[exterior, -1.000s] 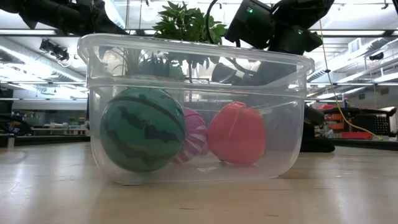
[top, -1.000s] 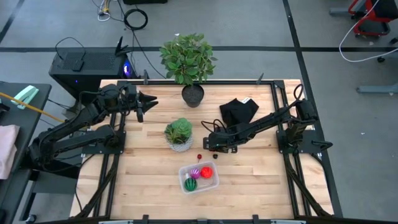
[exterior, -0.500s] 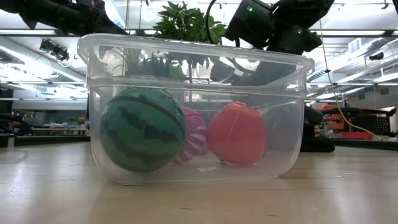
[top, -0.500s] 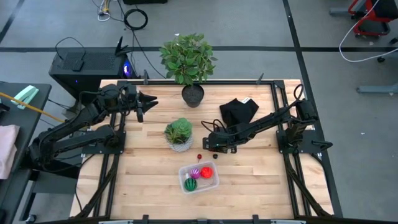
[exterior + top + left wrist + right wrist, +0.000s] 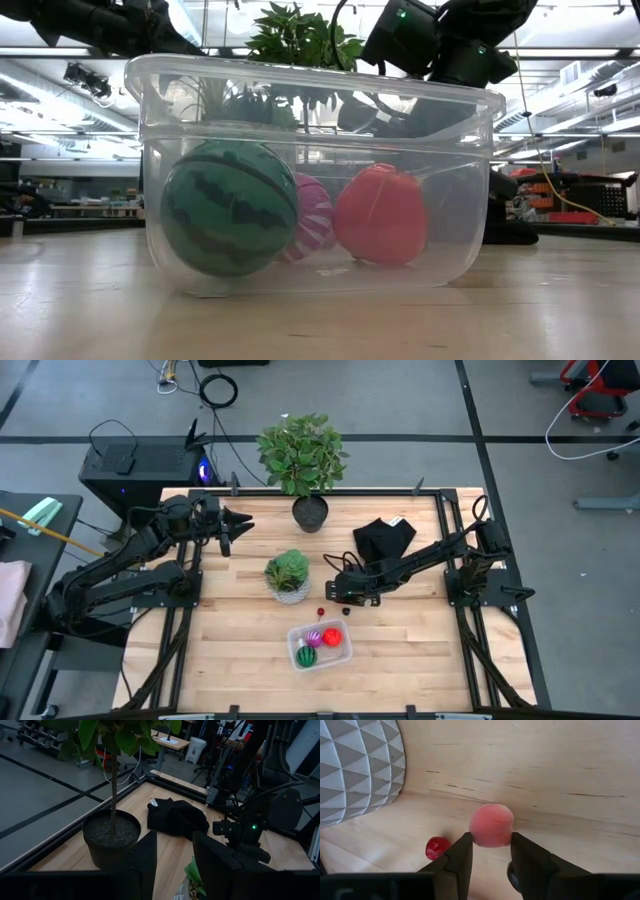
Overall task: Pick and placing Produce into tupperware
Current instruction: Put the peach into the transparent bin
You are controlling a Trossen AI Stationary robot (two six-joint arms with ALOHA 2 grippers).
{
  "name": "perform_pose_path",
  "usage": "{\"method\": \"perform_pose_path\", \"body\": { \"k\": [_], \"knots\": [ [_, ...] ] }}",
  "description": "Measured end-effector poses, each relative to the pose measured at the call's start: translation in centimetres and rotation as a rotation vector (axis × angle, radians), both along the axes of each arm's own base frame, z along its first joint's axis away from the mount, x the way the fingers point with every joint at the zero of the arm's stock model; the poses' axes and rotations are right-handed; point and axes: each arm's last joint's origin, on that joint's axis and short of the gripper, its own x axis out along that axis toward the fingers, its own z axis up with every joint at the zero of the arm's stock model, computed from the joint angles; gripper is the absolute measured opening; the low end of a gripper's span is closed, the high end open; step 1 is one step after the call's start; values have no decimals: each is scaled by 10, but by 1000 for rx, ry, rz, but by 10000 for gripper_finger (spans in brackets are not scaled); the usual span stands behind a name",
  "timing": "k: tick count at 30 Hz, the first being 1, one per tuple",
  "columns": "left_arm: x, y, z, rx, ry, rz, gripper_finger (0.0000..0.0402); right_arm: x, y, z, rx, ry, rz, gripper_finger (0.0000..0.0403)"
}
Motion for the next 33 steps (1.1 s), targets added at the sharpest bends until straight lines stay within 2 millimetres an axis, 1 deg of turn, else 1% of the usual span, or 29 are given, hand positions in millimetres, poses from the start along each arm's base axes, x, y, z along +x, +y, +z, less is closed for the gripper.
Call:
{"method": "perform_pose_path", "body": {
  "k": [8, 11, 14, 17, 20, 22, 25, 28, 30, 33],
  "knots": [
    [0, 0, 0, 0, 0, 0, 131, 3, 0, 2, -2, -36, 4, 132],
    [0, 0, 0, 1, 1, 0, 134, 7, 1, 7, -14, -51, 26, 132],
    [0, 0, 0, 2, 1, -1, 134, 14, -1, 18, -42, -71, 60, 132],
    [0, 0, 0, 2, 1, -1, 131, 20, -5, 33, -86, -39, 118, 132],
    [0, 0, 0, 2, 1, 0, 129, 22, -7, 51, -137, 31, 205, 132],
    [0, 0, 0, 2, 1, -1, 129, 27, -5, 68, -165, 38, 273, 132],
    [0, 0, 0, 1, 1, -1, 131, 33, 7, 95, -193, -4, 352, 132],
    [0, 0, 0, 1, 1, 0, 134, 38, 26, 116, -192, -76, 400, 132],
    [0, 0, 0, 1, 1, -1, 134, 37, 42, 124, -161, -106, 433, 132],
    [0, 0, 0, 1, 1, -1, 131, 32, 70, 129, -112, -122, 466, 132]
  ]
}}
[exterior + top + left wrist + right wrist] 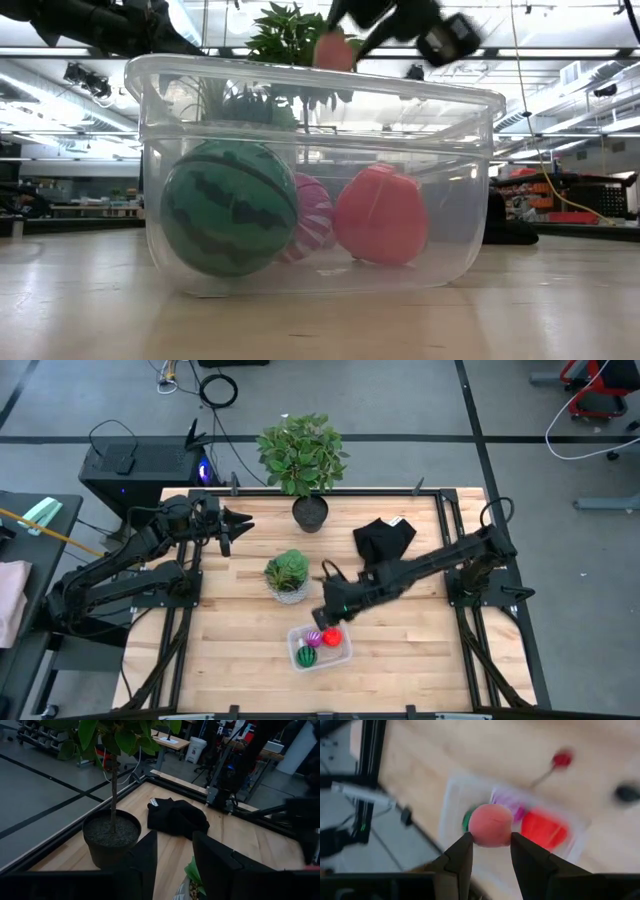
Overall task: Pick and placing Produce into tupperware
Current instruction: Put the peach into the transparent bin
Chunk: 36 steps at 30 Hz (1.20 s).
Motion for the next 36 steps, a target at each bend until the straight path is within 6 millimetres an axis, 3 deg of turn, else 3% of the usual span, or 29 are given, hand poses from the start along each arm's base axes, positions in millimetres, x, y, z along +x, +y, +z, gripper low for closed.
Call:
{"method": "perform_pose_path", "body": {
  "k": [4, 9, 13, 20, 36],
  "knots": [
    [0, 0, 0, 0, 0, 0, 128, -10, 30, 0, 39, 10, 29, 132],
    [0, 0, 0, 0, 0, 0, 130, -19, 50, 0, 16, 7, 84, 132],
    [0, 0, 0, 0, 0, 0, 134, -23, 55, -2, -32, 11, 161, 132],
    [0, 0, 0, -6, 3, 0, 130, -18, 60, -25, -38, 48, 250, 132],
    [0, 0, -2, -11, 14, 0, 134, -9, 65, -52, -22, 110, 258, 132]
  ]
}}
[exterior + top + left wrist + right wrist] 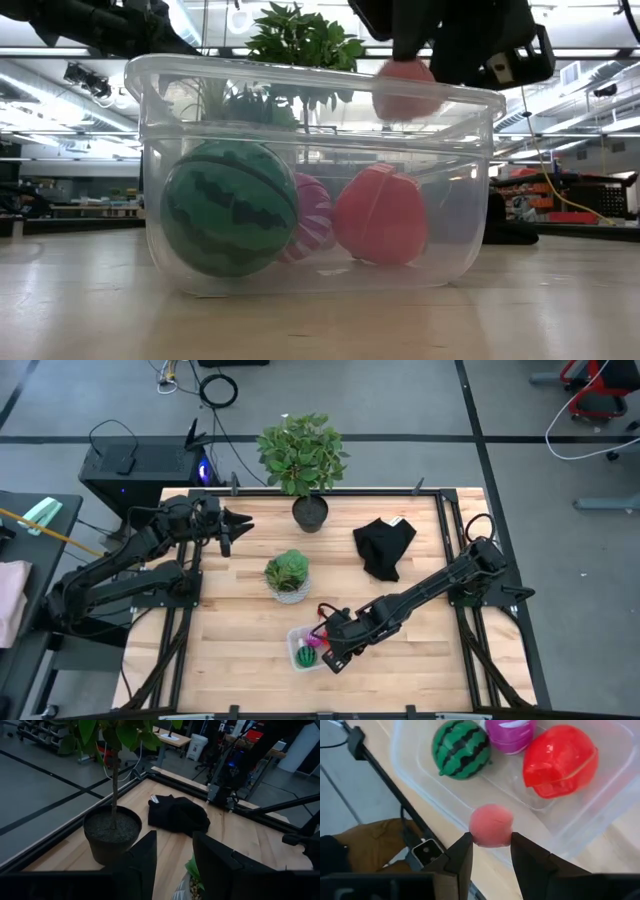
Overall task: Pick and placing Produce into tupperware
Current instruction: Put the peach into the transparent bin, then put the black cherry into the transparent bin
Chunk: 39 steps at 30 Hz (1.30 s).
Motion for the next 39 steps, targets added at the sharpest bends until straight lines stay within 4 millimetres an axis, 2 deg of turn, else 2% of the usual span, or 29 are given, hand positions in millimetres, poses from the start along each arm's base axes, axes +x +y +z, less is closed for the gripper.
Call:
{"method": "perform_pose_path", "body": {
  "k": [6, 16, 21, 24, 29, 34, 39],
  "knots": [
    [0, 0, 0, 2, 0, -1, 131, 2, -2, 1, 4, -14, -9, 146],
    [0, 0, 0, 2, 0, -1, 134, 2, -3, 2, 13, -8, -27, 197],
    [0, 0, 0, 2, 0, -1, 129, 3, -8, 16, -18, -42, -60, 204],
    [0, 0, 0, 1, 0, -1, 129, 2, -22, 29, -79, -68, -142, 202],
    [0, 0, 0, 2, 0, -1, 133, -8, -55, 38, -166, 30, -294, 200],
    [0, 0, 0, 2, 0, -1, 129, -13, -85, 30, -205, 189, -333, 200],
    [0, 0, 0, 1, 0, -1, 127, -7, -108, 15, -136, 219, -342, 200]
  ]
}}
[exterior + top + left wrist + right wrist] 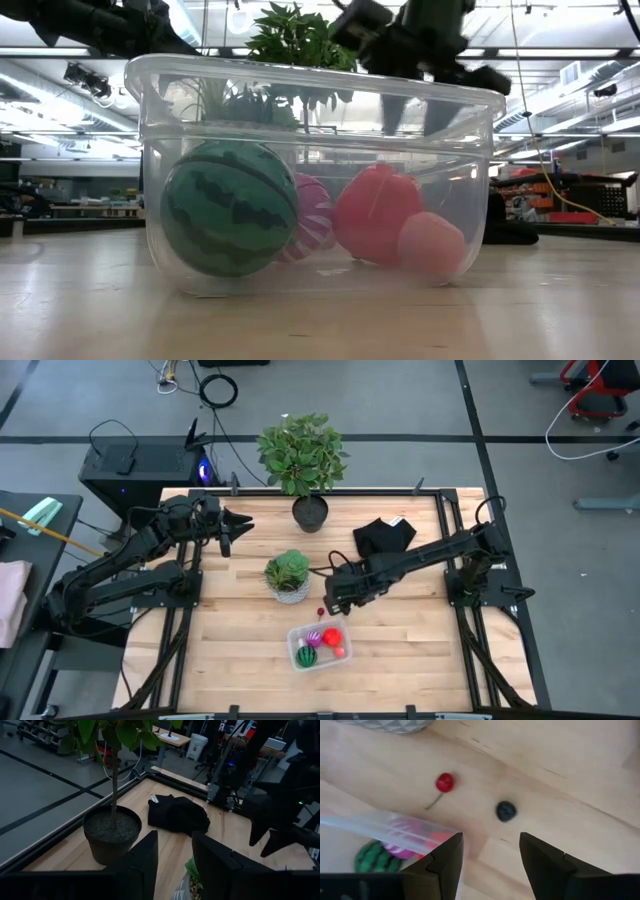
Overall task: Pick and placing Produce into tupperware
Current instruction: Put the black cherry into the transparent bin
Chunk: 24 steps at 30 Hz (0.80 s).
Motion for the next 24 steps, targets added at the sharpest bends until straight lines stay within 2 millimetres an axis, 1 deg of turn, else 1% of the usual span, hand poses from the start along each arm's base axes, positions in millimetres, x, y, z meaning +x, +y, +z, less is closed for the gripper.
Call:
{"method": "perform_pose_path", "body": {
  "k": [5, 8, 11, 15, 19, 24],
  "knots": [
    [0, 0, 0, 0, 0, 1, 131, 2, -13, -3, 39, 2, 2, 214],
    [0, 0, 0, 0, 0, 0, 132, -1, -17, -12, 55, 35, -37, 224],
    [0, 0, 0, 1, 0, 1, 133, -5, -17, -27, 106, 49, -81, 230],
    [0, 0, 0, 15, 5, -3, 132, -5, -11, -45, 160, 5, -167, 231],
    [0, 0, 0, 15, 5, -3, 129, -6, -7, -55, 187, -15, -244, 229],
    [0, 0, 0, 16, 5, -3, 130, -11, -7, -60, 168, 4, -264, 229]
  ]
}}
